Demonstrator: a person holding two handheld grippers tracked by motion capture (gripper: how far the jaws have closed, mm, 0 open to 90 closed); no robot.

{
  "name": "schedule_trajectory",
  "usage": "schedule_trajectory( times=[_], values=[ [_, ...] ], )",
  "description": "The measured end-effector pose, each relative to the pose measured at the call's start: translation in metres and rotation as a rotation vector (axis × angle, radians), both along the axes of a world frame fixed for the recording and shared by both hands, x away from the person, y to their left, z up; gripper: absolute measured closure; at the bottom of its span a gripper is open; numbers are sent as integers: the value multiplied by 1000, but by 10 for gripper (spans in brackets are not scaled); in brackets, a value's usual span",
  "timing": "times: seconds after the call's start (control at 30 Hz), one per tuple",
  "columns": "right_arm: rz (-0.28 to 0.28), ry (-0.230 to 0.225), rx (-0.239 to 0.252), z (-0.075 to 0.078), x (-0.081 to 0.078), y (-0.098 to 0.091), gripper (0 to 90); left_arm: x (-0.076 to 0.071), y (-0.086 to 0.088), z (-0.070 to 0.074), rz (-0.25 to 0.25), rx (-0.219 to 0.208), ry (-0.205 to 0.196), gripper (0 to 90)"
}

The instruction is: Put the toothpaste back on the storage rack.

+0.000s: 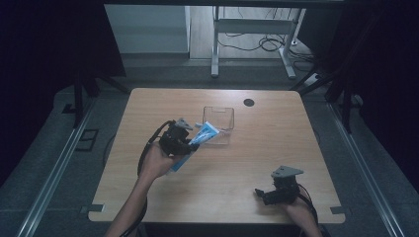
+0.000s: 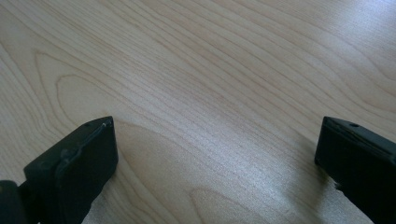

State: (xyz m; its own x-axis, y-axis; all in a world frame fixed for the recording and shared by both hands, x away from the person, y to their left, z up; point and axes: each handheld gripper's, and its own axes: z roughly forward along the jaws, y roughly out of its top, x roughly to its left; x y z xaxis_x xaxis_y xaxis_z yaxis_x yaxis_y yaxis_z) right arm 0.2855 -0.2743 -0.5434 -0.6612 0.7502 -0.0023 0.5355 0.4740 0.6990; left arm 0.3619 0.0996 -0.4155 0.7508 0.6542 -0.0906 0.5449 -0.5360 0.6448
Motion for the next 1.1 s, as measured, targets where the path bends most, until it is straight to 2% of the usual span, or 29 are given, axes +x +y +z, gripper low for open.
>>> schedule_trajectory(
  times=[0.53, 0.9, 1.1],
  values=[
    [2, -1, 0, 0, 0, 0, 0, 15, -10, 27, 14, -39, -59, 742],
    [4, -1, -3, 0, 0, 0, 0, 32, -24, 39, 14, -48, -84, 741],
    [5, -3, -4, 0, 0, 0, 0, 41, -33, 45, 30, -53, -104, 740]
  ],
)
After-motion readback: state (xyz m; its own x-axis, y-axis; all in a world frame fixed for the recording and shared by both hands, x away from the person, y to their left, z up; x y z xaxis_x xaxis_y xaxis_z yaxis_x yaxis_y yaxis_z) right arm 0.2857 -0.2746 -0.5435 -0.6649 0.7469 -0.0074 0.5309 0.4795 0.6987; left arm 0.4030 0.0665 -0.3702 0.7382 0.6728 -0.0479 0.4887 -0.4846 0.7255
